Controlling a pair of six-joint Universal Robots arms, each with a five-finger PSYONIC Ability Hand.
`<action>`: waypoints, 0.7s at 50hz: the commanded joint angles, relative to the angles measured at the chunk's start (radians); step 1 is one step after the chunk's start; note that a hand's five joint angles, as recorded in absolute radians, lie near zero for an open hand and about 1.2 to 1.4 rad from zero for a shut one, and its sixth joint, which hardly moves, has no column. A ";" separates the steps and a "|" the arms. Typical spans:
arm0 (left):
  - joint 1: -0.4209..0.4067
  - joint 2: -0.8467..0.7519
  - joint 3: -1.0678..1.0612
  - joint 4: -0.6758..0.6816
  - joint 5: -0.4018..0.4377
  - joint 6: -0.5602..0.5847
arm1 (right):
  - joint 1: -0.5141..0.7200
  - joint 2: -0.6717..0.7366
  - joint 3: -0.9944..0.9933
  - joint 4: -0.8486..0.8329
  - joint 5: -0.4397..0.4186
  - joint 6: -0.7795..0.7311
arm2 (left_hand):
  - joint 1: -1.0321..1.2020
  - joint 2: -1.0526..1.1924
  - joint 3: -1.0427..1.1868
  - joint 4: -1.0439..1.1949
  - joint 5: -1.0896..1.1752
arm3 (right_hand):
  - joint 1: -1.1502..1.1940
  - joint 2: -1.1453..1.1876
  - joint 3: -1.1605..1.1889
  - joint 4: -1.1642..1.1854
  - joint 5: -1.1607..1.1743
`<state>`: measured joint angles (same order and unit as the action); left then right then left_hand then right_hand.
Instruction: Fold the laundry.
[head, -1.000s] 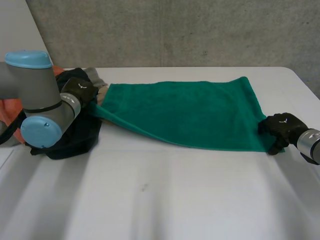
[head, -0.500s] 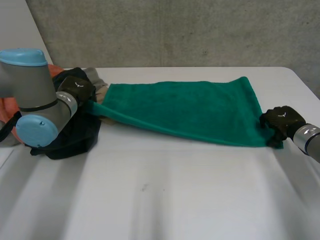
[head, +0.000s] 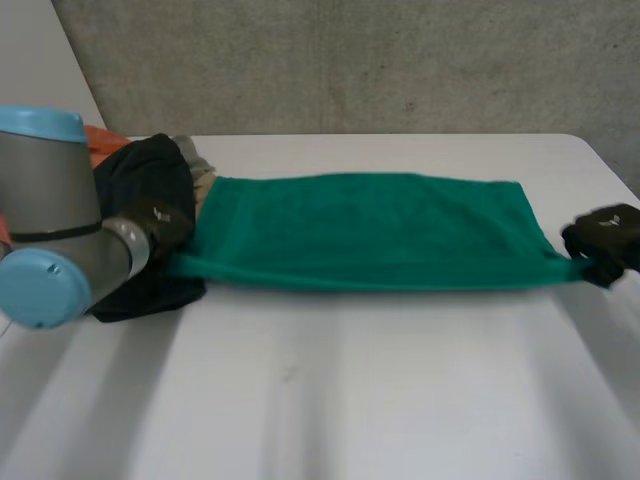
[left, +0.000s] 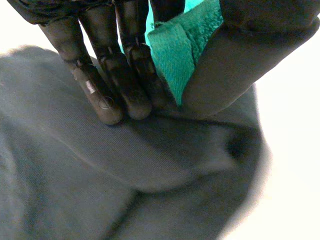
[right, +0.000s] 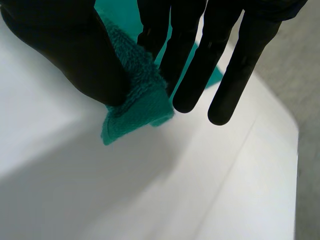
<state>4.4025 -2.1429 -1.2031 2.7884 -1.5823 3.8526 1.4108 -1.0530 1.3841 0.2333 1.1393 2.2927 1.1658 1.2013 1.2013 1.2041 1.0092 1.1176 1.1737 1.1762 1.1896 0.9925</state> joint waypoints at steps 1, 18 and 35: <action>-0.017 0.122 -0.243 -0.177 0.039 0.152 | -0.101 -0.133 0.084 0.384 0.091 -0.348 | 0.230 0.195 0.195 0.192 0.213 | 0.279 0.223 0.220 0.207 0.229; -0.101 -0.044 0.133 -0.053 -0.005 0.055 | 0.025 0.054 -0.157 0.138 0.112 -0.032 | 0.230 0.195 0.195 0.192 0.213 | 0.279 0.223 0.220 0.207 0.229; -0.160 -0.515 0.864 -0.154 -0.183 0.100 | 0.137 0.344 -0.534 -0.040 0.296 0.059 | 0.230 0.195 0.195 0.192 0.213 | 0.279 0.223 0.220 0.207 0.229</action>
<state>4.2477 -2.5213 -0.5276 2.6767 -1.7204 3.8728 1.5216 -0.7917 0.9571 0.2211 1.3825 2.3583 1.1658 1.2013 1.2013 1.2041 1.0092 1.1176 1.1737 1.1799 1.1937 1.0027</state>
